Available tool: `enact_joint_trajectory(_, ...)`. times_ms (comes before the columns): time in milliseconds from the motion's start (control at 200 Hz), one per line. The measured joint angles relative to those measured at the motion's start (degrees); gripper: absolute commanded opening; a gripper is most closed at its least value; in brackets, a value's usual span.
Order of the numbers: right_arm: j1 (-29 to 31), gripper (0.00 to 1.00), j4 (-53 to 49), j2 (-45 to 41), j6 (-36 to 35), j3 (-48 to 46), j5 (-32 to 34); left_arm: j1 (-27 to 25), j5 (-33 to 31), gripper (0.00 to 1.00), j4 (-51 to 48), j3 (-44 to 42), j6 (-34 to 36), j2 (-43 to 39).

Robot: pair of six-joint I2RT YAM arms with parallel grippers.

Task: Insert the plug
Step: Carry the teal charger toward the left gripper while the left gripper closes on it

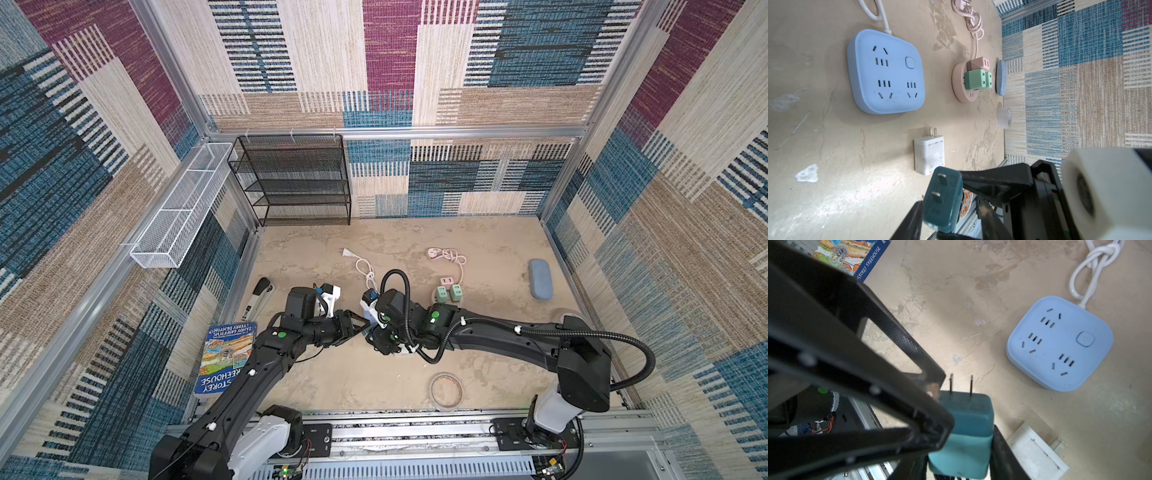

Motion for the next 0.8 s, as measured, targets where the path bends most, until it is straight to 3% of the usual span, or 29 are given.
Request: enact_joint_trajectory(801, 0.0, 0.0, -4.2, -3.1, -1.97, 1.68, -0.74, -2.01, 2.4, 0.46, 3.1, -0.59, -0.17, 1.01)
